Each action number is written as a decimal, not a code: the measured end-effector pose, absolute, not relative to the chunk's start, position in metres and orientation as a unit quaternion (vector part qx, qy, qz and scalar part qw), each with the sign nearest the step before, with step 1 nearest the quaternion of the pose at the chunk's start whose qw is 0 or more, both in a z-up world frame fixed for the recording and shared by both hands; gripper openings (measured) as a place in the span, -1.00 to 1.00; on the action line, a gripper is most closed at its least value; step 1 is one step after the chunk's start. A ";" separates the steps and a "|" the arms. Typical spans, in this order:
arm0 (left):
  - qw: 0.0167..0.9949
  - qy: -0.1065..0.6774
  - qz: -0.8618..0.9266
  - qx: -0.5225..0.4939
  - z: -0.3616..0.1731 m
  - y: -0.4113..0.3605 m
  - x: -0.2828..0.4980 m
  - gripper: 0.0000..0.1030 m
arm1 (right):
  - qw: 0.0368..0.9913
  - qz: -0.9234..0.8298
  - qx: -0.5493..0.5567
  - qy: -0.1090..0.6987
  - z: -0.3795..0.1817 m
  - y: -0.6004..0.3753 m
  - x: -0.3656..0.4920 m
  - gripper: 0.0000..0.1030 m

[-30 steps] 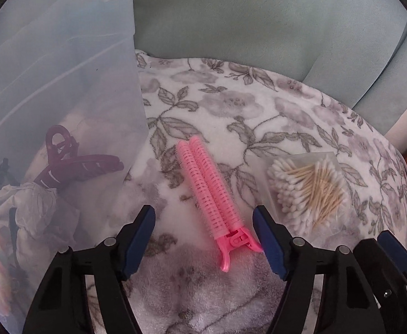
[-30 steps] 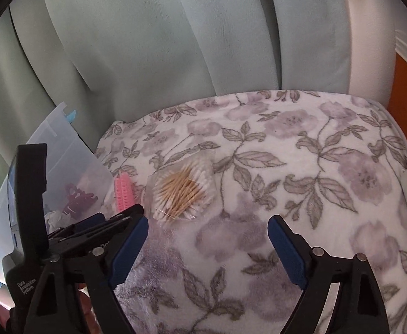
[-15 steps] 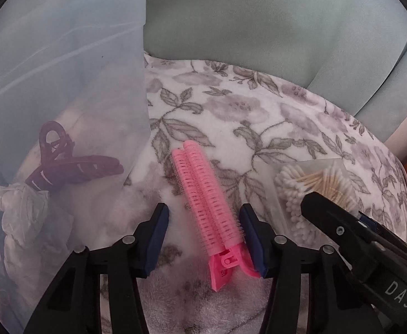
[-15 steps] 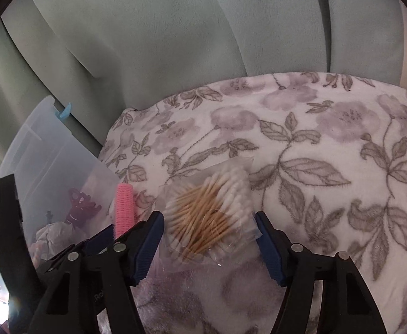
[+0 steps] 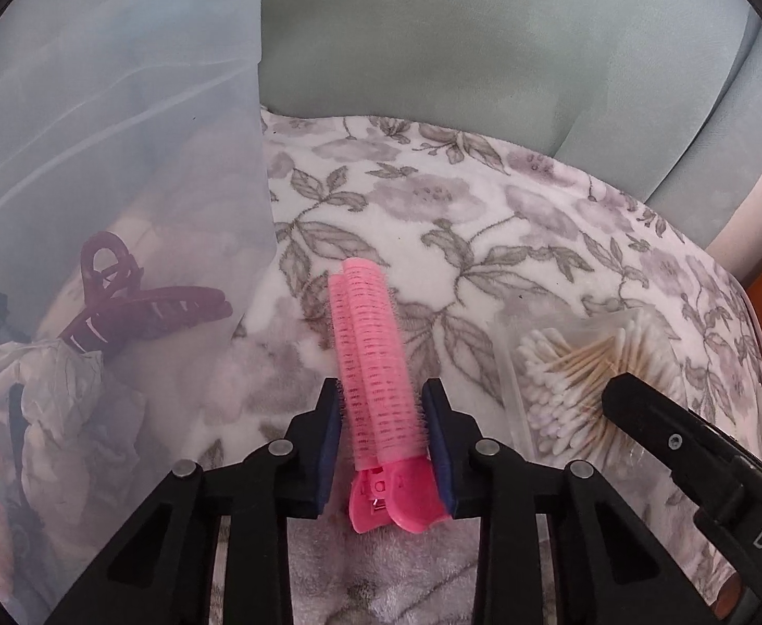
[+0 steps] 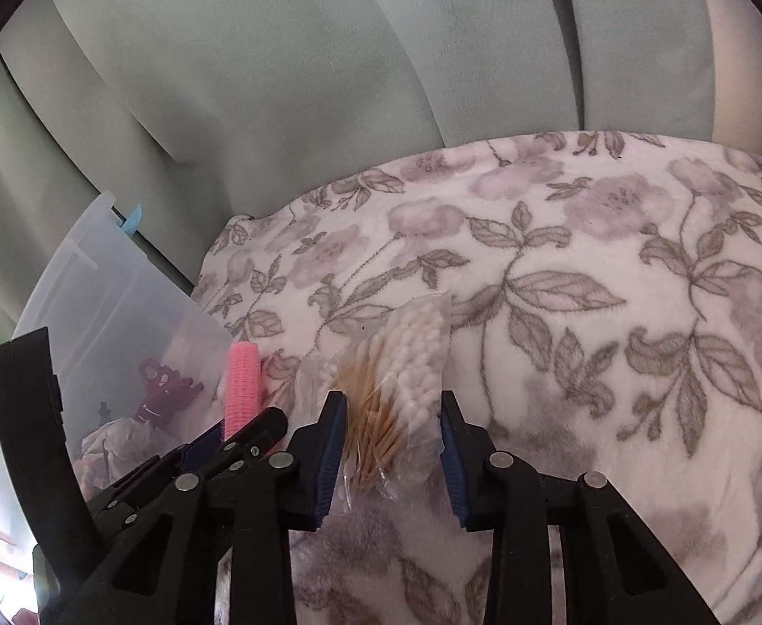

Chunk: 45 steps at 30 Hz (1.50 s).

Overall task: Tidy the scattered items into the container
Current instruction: 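Grasp the pink hair clip with the left tool while the right tool grasps the cotton swab bag, then lift the pink clip with the left tool while the right tool carries the swab bag to the container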

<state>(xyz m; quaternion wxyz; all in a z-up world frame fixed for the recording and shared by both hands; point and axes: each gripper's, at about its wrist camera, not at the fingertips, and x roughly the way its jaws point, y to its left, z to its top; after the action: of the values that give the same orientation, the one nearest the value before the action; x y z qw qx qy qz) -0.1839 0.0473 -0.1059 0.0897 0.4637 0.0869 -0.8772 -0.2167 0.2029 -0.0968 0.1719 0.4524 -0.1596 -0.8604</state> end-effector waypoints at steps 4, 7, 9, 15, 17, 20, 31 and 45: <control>0.079 0.075 -0.872 0.477 -0.105 0.047 -0.169 -0.41 | 0.153 -0.859 0.455 -0.178 -0.090 0.216 -0.195 -0.31; 0.074 0.067 -0.867 0.488 -0.104 0.050 -0.156 -0.41 | 0.137 -0.857 0.457 -0.193 -0.084 0.225 -0.174 -0.31; 0.069 0.062 -0.865 0.493 -0.103 0.052 -0.148 -0.42 | 0.130 -0.854 0.461 -0.206 -0.082 0.230 -0.160 -0.31; 0.062 0.039 -0.856 0.512 -0.099 0.064 -0.130 -0.42 | 0.120 -0.853 0.456 -0.224 -0.064 0.238 -0.117 -0.32; 0.059 0.036 -0.849 0.523 -0.099 0.066 -0.124 -0.42 | 0.120 -0.856 0.449 -0.227 -0.055 0.240 -0.105 -0.32; 0.056 0.033 -0.844 0.532 -0.095 0.065 -0.105 -0.42 | 0.119 -0.861 0.436 -0.231 -0.040 0.241 -0.089 -0.32; 0.009 0.021 -0.888 0.458 -0.014 0.083 -0.061 -0.43 | 0.103 -0.887 0.376 -0.249 0.013 0.256 -0.045 -0.32; -0.056 -0.002 -0.943 0.327 0.108 0.103 -0.021 -0.43 | 0.094 -0.914 0.287 -0.270 0.078 0.277 -0.007 -0.32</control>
<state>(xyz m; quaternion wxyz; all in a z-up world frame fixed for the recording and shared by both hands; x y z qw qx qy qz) -0.0210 0.1031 0.1077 -0.0558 0.3268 -0.0024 -0.9434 -0.0068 0.2771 0.0778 0.0940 0.2869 -0.2698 -0.9144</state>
